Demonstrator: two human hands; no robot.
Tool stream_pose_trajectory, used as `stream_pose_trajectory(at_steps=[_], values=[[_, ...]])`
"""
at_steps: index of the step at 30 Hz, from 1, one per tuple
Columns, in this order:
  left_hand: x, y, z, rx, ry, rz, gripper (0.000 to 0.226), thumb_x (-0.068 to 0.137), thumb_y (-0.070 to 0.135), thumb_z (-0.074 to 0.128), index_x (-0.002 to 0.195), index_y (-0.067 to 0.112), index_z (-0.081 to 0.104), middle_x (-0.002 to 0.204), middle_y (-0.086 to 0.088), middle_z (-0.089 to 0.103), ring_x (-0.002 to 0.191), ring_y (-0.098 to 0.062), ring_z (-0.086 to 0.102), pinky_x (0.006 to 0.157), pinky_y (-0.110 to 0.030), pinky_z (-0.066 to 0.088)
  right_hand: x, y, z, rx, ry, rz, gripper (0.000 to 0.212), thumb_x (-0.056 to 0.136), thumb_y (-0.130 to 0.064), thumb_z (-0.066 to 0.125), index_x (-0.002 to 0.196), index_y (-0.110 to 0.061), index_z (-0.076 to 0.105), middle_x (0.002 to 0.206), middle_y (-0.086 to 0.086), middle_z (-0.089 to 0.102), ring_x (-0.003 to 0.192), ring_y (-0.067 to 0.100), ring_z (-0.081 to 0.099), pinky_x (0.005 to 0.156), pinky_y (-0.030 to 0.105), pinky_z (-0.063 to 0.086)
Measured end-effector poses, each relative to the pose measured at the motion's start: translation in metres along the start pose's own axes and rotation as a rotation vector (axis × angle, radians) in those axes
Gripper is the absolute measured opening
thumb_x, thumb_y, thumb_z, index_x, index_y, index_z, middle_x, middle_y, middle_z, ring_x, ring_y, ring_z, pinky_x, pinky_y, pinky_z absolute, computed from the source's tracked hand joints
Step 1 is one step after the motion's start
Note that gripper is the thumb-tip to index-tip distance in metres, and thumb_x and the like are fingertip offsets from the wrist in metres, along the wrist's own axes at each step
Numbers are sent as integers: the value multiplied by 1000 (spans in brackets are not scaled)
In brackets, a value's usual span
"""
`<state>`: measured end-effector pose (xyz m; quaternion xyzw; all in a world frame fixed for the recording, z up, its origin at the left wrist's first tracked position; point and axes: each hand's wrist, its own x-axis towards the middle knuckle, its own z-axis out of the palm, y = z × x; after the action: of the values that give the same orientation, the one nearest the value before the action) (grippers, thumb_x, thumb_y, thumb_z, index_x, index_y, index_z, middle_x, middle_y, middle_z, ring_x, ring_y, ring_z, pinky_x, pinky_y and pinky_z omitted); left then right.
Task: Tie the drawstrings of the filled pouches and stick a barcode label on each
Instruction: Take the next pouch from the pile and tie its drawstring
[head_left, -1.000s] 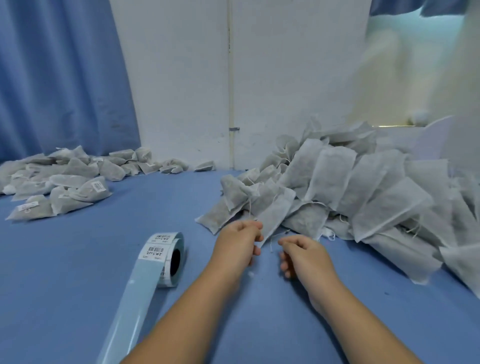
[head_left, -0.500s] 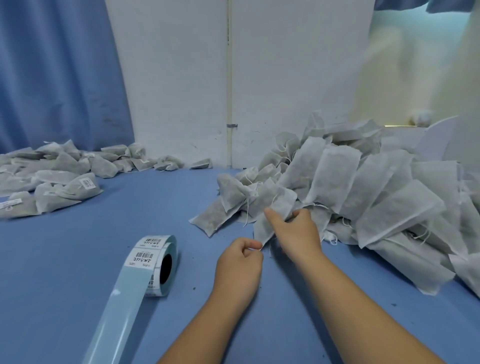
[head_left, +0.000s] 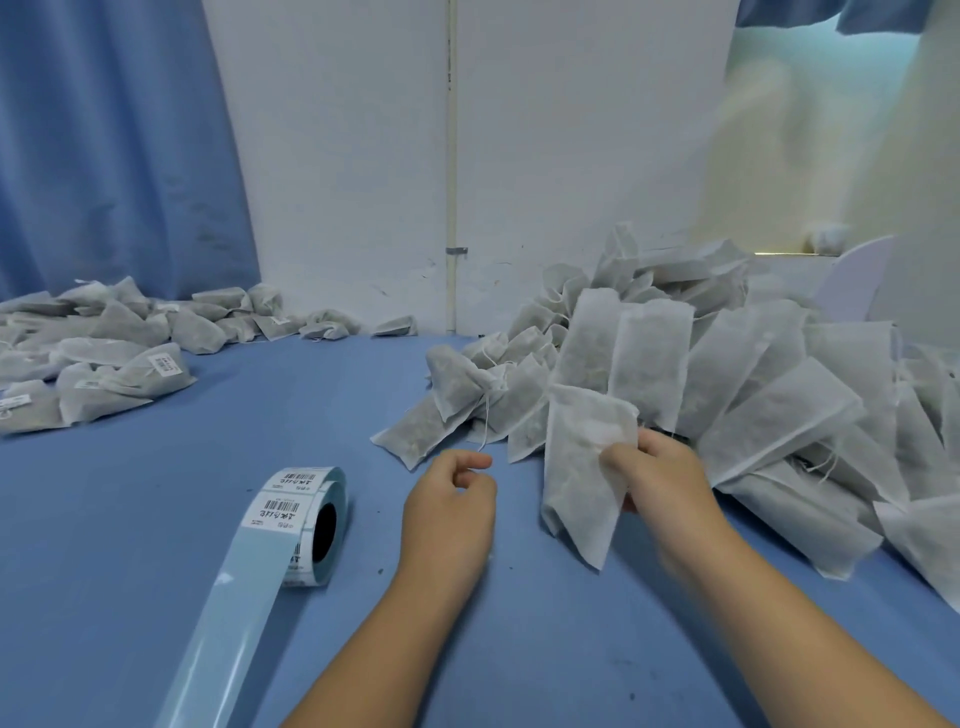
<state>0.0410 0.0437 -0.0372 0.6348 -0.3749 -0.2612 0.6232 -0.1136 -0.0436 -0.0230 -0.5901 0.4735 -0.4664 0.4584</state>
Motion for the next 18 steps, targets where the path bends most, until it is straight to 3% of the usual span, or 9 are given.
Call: stream_pose_trajectory(at_steps=[2, 4, 6, 9, 11, 14, 18], values=[[-4, 4, 0, -17, 11, 22, 25, 91, 10, 51, 91, 32, 64, 79, 12, 59, 49, -3, 51, 41, -11, 37, -12, -4, -9, 53, -54, 4, 20, 83, -6, 52, 94, 3, 65, 97, 27, 64, 78, 30, 58, 70, 40, 44], [-9, 7, 2, -42, -7, 44, 24, 90, 11, 53, 89, 33, 65, 71, 16, 60, 53, -5, 51, 43, -14, 39, -24, -5, -14, 132, -117, 10, 22, 86, -6, 54, 89, -12, 75, 97, 13, 73, 88, 29, 68, 76, 40, 51], [-15, 10, 3, -49, -39, 82, 23, 90, 13, 56, 88, 33, 66, 66, 17, 60, 54, -5, 50, 48, -16, 42, -34, -3, -16, 157, -129, -10, 24, 86, -5, 55, 86, -17, 75, 93, 10, 74, 83, 23, 66, 75, 37, 50], [-23, 13, 6, -7, -135, 150, 12, 90, 25, 64, 97, 36, 66, 89, 17, 67, 66, 3, 58, 62, -8, 45, -40, 1, -9, -62, -41, -166, 16, 85, -7, 56, 80, -15, 70, 79, 12, 66, 71, 14, 55, 66, 32, 43], [-27, 14, 8, 3, -261, 155, 19, 89, 41, 66, 106, 37, 63, 106, 19, 67, 82, 10, 62, 71, -5, 45, -45, 1, -1, -217, -11, -364, 13, 84, -7, 60, 75, -14, 67, 71, 7, 61, 67, 13, 53, 64, 31, 42], [-33, 15, 9, -84, -417, 141, 42, 77, 57, 64, 104, 25, 66, 97, 10, 75, 86, 2, 70, 70, -7, 48, -55, 0, 9, -413, -90, -590, 19, 78, -5, 64, 72, -23, 63, 74, -5, 59, 75, 9, 53, 64, 16, 39], [-32, 14, 9, -117, -345, 82, 27, 88, 43, 70, 101, 20, 69, 89, 3, 77, 85, -9, 73, 70, -17, 53, -60, 2, 14, -411, -215, -600, 8, 77, -15, 66, 79, -23, 66, 81, -6, 56, 77, 11, 54, 64, 16, 42]])
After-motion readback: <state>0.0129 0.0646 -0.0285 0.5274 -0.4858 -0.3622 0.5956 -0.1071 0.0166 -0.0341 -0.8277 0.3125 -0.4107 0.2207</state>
